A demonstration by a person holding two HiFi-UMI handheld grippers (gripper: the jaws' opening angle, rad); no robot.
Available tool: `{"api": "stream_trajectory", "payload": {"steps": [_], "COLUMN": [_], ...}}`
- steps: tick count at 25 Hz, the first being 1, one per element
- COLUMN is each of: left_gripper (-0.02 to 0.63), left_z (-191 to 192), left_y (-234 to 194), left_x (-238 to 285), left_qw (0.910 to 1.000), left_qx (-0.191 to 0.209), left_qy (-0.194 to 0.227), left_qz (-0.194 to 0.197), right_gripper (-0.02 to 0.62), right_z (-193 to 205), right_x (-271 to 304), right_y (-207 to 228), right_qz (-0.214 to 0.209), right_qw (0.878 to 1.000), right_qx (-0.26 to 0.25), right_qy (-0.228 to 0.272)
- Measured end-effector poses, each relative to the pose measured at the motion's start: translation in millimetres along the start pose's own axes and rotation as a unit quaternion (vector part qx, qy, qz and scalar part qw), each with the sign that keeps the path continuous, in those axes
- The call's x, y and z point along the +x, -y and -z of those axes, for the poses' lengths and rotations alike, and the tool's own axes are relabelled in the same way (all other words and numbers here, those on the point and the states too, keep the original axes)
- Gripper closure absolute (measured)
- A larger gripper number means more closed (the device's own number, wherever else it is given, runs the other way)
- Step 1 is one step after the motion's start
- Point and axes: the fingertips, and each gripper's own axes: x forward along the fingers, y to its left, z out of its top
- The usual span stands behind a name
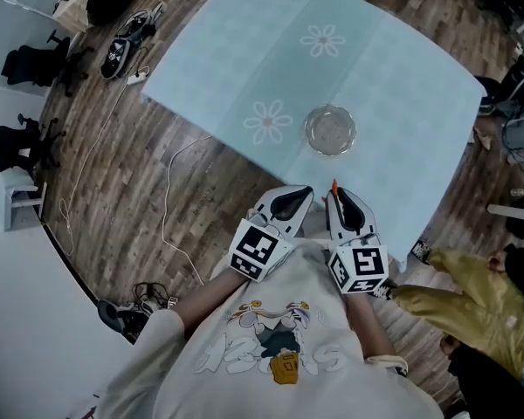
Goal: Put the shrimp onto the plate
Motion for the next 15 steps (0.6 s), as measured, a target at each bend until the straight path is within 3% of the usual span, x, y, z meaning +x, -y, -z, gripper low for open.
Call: {"api": "stream_trajectory", "payload": {"steps": [8,15], "left_gripper": [0.603,0.603], "left_z": [-1.4,0.7], "left_y": [-16.9,-27.1], "left_x": [48.2,65.5], "left_qw": [0.9996,0.9990], "left_qx": [-0.012,-0.026], "left_qy": [-0.005,-0.016], "left_qz": [-0.024,-0.033], "right_gripper": [0.520,0.520], "right_z": [-17.9,-28.9], "right_x": [41.0,59.3], "right_y": [35.0,58.3], "right_qz": [-0.050,-0.040], "right_qw": [0.998,0.999], "right_qx": [-0.035,-0.030], "right_qy": [0.005,0.007]}}
